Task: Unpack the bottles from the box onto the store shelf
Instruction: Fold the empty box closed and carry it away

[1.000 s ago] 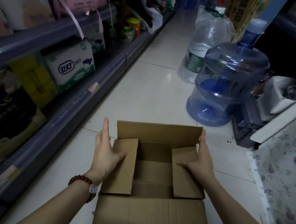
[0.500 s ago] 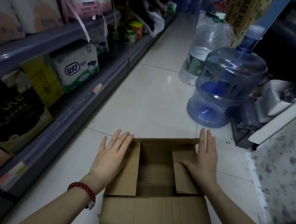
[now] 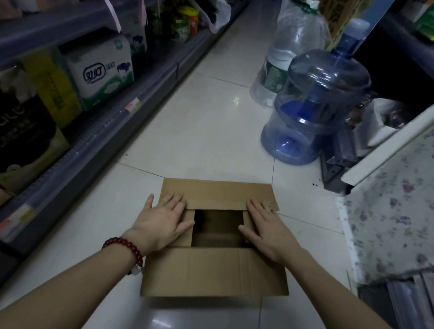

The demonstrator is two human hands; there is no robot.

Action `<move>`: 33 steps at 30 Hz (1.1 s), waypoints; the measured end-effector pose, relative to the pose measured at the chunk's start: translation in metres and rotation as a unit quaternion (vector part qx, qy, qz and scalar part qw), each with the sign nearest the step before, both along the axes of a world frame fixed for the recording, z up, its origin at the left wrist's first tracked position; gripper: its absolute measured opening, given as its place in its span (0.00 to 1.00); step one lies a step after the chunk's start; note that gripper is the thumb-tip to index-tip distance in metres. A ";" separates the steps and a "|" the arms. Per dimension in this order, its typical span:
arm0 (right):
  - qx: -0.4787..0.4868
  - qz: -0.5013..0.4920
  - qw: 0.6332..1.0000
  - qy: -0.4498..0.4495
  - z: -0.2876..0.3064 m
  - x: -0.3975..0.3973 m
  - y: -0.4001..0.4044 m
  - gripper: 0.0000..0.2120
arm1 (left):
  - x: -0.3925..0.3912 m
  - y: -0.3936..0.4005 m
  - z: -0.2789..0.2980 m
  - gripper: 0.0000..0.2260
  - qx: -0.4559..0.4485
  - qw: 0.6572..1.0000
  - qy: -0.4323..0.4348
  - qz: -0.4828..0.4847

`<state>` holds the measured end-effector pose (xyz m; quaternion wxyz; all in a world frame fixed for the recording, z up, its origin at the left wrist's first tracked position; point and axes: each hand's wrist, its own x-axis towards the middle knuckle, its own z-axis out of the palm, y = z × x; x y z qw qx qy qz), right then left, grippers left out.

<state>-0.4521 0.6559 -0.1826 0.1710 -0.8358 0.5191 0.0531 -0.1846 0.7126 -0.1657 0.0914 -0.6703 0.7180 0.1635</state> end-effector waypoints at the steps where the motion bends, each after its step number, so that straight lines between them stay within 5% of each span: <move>1: 0.001 -0.005 1.000 -0.002 0.001 0.001 0.002 0.42 | -0.001 0.000 0.001 0.30 0.005 1.000 -0.002 0.000; 8: 0.013 0.045 0.999 -0.028 0.011 0.006 0.032 0.38 | -0.002 0.002 -0.001 0.31 0.015 0.999 0.023 0.022; 22: -0.002 0.155 0.987 -0.038 -0.005 0.015 0.088 0.54 | 0.007 0.017 -0.015 0.33 -0.003 1.000 0.027 0.001; 33: -0.041 0.185 0.982 -0.011 0.010 0.011 0.083 0.54 | 0.012 0.014 -0.009 0.36 0.044 0.996 0.081 0.009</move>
